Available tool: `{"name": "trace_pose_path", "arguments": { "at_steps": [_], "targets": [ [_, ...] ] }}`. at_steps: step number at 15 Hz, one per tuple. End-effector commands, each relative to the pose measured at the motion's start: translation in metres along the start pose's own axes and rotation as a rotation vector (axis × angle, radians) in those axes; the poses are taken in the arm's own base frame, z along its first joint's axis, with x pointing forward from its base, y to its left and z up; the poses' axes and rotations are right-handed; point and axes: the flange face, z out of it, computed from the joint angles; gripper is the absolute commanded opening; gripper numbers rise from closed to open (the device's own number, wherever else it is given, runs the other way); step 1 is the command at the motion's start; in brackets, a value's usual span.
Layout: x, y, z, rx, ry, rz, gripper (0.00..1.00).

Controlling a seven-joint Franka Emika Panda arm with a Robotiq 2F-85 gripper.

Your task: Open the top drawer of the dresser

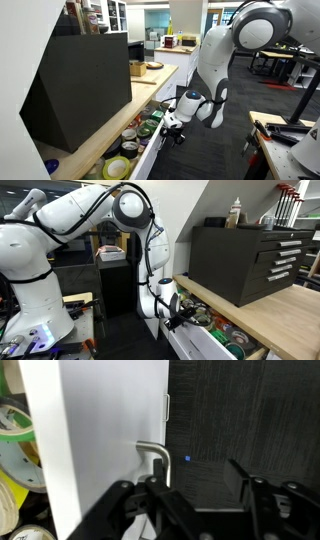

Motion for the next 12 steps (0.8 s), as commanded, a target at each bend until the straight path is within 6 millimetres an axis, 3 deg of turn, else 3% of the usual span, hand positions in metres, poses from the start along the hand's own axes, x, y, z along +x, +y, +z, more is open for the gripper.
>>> {"name": "trace_pose_path", "arguments": {
  "at_steps": [1,5,12],
  "targets": [
    [-0.028,-0.013,-0.034,0.013,-0.036,-0.050,0.91],
    [-0.025,0.008,-0.046,-0.037,-0.040,-0.098,0.91],
    [-0.019,0.021,-0.059,-0.063,-0.075,-0.184,0.91]
  ]
}}
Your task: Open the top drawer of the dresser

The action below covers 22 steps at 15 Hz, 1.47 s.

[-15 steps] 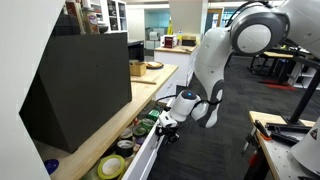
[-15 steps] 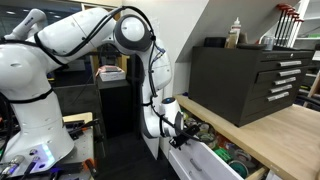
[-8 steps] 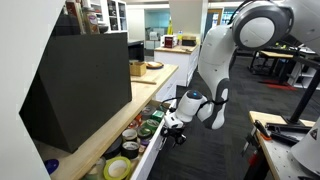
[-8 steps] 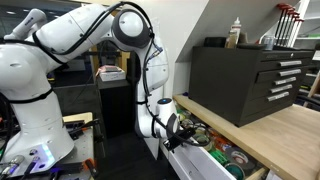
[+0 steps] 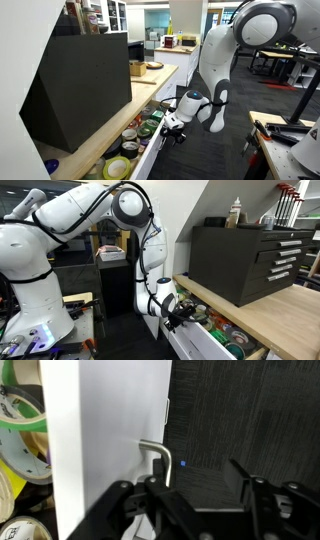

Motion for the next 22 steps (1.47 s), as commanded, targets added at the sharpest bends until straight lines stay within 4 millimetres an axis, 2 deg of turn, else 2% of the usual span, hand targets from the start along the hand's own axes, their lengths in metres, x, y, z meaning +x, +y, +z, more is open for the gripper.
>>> {"name": "trace_pose_path", "arguments": {
  "at_steps": [1,6,7,9,12,14,16,19,22],
  "targets": [
    [-0.021,0.024,-0.055,-0.056,-0.056,-0.108,0.91],
    [-0.017,0.043,-0.063,-0.090,-0.076,-0.146,0.91],
    [-0.021,0.049,-0.073,-0.105,-0.087,-0.156,0.91],
    [-0.033,0.064,-0.107,-0.148,-0.111,-0.161,0.91],
    [-0.046,0.067,-0.157,-0.181,-0.137,-0.117,0.91],
    [-0.056,0.047,-0.182,-0.171,-0.150,-0.049,0.91],
    [-0.066,0.012,-0.196,-0.129,-0.161,0.030,0.91],
    [-0.077,-0.028,-0.197,-0.051,-0.176,0.163,0.91],
    [-0.082,-0.049,-0.194,-0.005,-0.185,0.287,0.91]
  ]
}}
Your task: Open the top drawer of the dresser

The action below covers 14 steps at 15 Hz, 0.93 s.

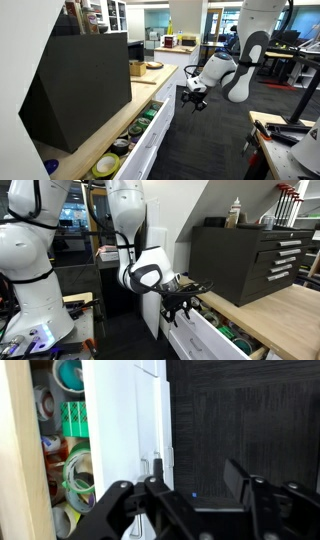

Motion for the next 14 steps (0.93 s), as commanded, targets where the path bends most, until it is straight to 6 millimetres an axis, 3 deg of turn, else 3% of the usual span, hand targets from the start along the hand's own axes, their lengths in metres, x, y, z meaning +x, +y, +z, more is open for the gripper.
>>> {"name": "trace_pose_path", "arguments": {
  "at_steps": [1,11,12,14],
  "targets": [
    [-0.001,-0.020,-0.010,0.046,-0.005,0.140,0.91],
    [0.007,-0.021,-0.006,0.053,-0.021,0.284,0.91],
    [0.008,-0.020,0.003,0.046,-0.015,0.240,0.66],
    [0.006,-0.020,0.003,0.045,-0.019,0.252,0.66]
  ]
}}
